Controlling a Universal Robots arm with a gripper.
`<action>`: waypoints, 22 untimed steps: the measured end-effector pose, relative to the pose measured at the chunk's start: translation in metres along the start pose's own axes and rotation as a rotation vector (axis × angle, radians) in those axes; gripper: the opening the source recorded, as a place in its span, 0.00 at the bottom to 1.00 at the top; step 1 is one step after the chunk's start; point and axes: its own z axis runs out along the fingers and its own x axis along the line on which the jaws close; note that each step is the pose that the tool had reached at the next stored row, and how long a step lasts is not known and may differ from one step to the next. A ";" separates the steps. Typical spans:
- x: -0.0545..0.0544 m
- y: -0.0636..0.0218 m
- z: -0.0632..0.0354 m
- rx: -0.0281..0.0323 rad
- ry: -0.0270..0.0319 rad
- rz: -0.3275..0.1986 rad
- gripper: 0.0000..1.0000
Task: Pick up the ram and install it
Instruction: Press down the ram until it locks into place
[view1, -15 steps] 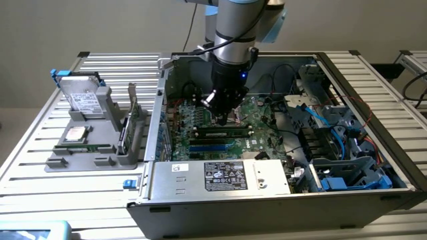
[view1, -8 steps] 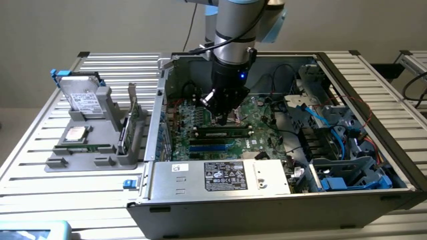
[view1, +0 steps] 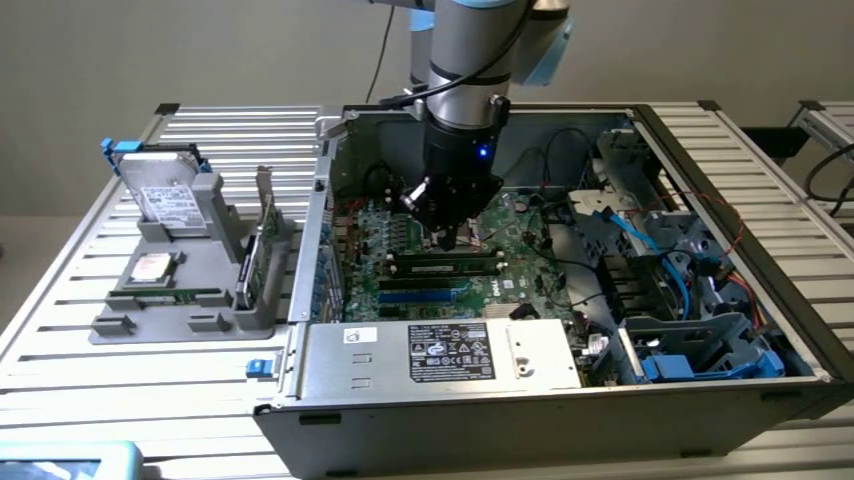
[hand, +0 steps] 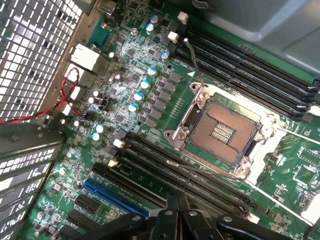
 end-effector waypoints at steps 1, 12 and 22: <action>0.000 0.0000 0.0000 0.0001 -0.0007 0.010 0.11; 0.000 0.0000 0.0000 0.0225 -0.0093 0.103 0.11; 0.000 0.0000 0.0000 0.0485 -0.0166 0.185 0.11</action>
